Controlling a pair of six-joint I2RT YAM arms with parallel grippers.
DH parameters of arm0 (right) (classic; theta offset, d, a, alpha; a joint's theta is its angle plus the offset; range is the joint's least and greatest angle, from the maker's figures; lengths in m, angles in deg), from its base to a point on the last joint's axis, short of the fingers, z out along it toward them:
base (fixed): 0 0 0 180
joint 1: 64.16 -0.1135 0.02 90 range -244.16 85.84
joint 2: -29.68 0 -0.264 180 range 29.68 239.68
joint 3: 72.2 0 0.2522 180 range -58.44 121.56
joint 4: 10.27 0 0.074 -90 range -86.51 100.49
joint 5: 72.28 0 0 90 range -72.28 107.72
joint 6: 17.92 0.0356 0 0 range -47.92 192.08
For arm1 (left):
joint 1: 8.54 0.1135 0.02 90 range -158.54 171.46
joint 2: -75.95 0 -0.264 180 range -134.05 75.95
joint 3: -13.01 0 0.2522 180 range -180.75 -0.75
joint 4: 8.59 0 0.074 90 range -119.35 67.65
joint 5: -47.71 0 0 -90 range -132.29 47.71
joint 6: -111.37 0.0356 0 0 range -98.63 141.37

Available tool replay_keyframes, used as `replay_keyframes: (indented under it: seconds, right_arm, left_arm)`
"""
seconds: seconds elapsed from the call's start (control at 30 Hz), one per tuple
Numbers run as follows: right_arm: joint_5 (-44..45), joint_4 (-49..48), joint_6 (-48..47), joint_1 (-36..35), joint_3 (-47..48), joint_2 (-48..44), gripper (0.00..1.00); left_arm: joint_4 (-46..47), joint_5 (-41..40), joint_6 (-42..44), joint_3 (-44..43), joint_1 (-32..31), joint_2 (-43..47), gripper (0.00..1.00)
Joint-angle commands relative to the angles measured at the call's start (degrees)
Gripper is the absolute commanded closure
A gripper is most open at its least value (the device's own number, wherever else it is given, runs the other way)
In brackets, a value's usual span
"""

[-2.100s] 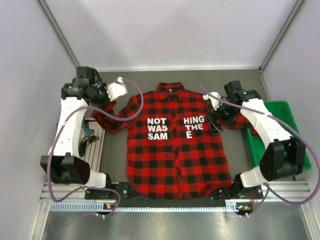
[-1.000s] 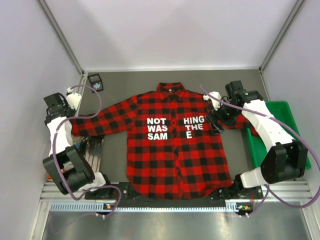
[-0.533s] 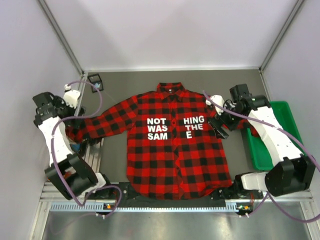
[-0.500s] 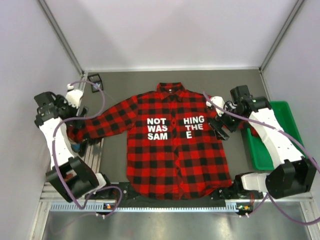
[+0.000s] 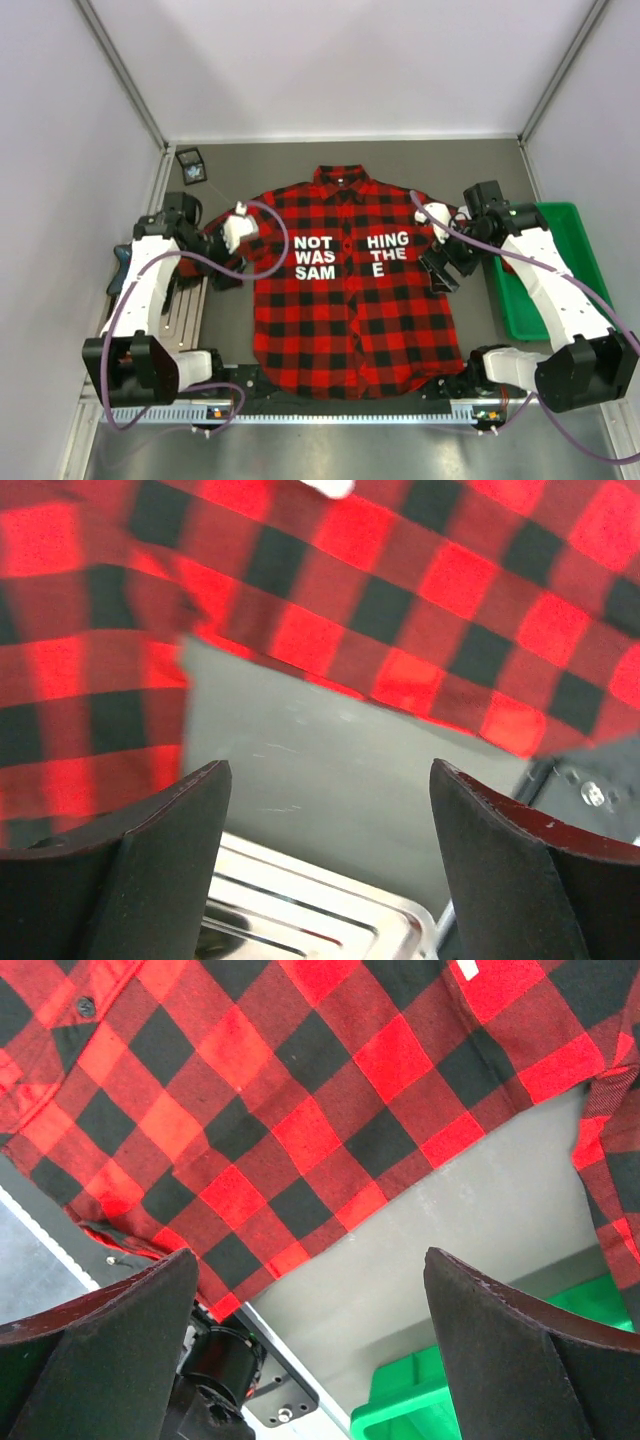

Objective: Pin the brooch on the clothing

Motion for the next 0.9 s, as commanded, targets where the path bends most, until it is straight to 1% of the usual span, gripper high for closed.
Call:
replay_keyframes:
  seconds: [0.0,0.03,0.07,0.1,0.13,0.17,0.2,0.23,0.3,0.33,0.37,0.4,0.43,0.5,0.53,0.57,0.6,0.63,0.7,0.73,0.8,0.87]
  right_arm:
    - [-5.86,-0.04,1.18,-0.64,0.49,-1.27,0.08]
    - [-7.08,-0.30,1.53,-0.91,0.31,-0.92,0.08]
    - [-7.44,-0.91,1.88,-1.08,0.23,-0.75,0.09]
    - [-7.62,-1.18,2.23,-1.17,0.23,-0.31,0.09]
    - [-7.97,-1.35,2.49,-1.26,0.40,0.04,0.09]
    - [-7.89,-1.53,2.58,-1.35,0.66,1.35,0.09]
    - [-7.80,-1.62,2.58,-1.35,0.93,1.97,0.09]
    - [-7.36,-1.71,2.67,-1.35,1.10,2.42,0.10]
    - [-6.92,-1.79,2.59,-1.35,1.37,3.65,0.10]
    - [-6.48,-1.88,2.50,-1.35,1.45,4.00,0.10]
    - [-6.39,-2.06,2.50,-1.26,1.37,4.18,0.10]
    - [-6.30,-1.97,2.50,-1.35,1.37,4.61,0.10]
    - [-6.22,-2.06,2.58,-1.35,1.37,4.79,0.10]
    - [-6.22,-2.23,2.58,-1.35,1.37,5.32,0.10]
    - [-6.13,-2.41,2.93,-1.35,1.37,5.49,0.10]
    - [-6.30,-2.32,3.02,-1.35,1.45,5.84,0.10]
    - [-6.30,-2.50,3.11,-1.35,1.54,6.20,0.10]
    - [-6.39,-2.50,3.37,-1.44,1.80,6.63,0.10]
    - [-6.22,-2.50,3.55,-1.35,2.16,7.16,0.10]
    - [-6.04,-2.41,3.55,-1.35,2.42,7.43,0.10]
    - [-5.69,-2.41,3.64,-1.35,2.68,7.60,0.10]
    - [-5.16,-2.41,3.64,-1.35,3.21,7.78,0.10]
  left_arm:
    - [-18.70,0.22,21.31,8.70,-2.90,3.28,0.18]
    - [-19.77,-1.11,28.65,10.90,-3.18,5.46,0.18]
    - [-20.39,-2.34,32.46,15.36,-3.09,6.96,0.19]
    - [-20.65,-4.27,35.72,17.40,-3.09,8.63,0.18]
    - [-19.70,-4.81,40.89,19.25,-3.18,12.30,0.18]
    - [-18.82,-5.08,43.29,22.14,-3.18,13.99,0.18]
    - [-18.55,-4.99,45.66,23.21,-3.18,15.40,0.18]
    - [-18.55,-4.12,50.12,24.01,-3.09,17.41,0.18]
    - [-19.51,-3.76,55.94,25.68,-3.18,18.57,0.18]
    - [-20.21,-3.41,60.58,26.12,-3.18,19.19,0.17]
    - [-20.57,-3.06,61.67,26.91,-3.18,19.37,0.17]
    - [-20.31,-2.45,62.38,27.26,-4.92,19.46,0.17]
    - [-20.39,-2.09,63.78,27.53,-5.28,19.80,0.16]
    - [-19.52,-1.57,64.32,28.50,-7.12,20.16,0.15]
    - [-18.64,-1.48,62.84,28.85,-8.09,20.51,0.15]
    - [-15.68,-1.82,61.17,29.46,-9.32,20.42,0.15]
    - [-14.17,-2.18,59.42,29.73,-12.20,20.16,0.16]
    - [-11.80,-2.27,53.48,29.64,-13.71,18.77,0.16]
    - [-8.28,-2.53,48.61,28.50,-18.09,16.57,0.19]
    - [-8.00,-2.36,47.28,28.15,-18.99,14.64,0.19]
    - [-6.17,-2.61,46.31,28.32,-21.09,13.75,0.20]
    - [-5.19,-3.93,47.09,30.43,-22.68,13.83,0.20]
